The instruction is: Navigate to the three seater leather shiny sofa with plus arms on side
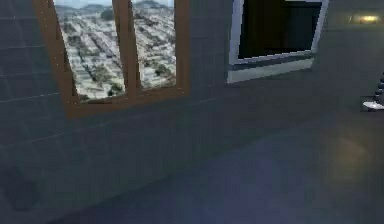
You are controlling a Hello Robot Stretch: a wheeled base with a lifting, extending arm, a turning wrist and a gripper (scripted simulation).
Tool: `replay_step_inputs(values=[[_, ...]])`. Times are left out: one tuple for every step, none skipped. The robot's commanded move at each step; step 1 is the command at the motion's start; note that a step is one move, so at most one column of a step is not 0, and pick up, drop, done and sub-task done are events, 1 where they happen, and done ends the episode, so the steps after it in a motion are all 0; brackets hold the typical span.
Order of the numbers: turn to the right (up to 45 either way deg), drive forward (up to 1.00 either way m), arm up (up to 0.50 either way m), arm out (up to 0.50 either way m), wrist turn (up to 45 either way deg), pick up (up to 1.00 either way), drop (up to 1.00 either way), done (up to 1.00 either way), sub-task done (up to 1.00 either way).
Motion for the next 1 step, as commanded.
replay_step_inputs(values=[[45.0, 0.0, 0.0, 0.0, 0.0, 0.0, 0.0, 0.0, 0.0]])
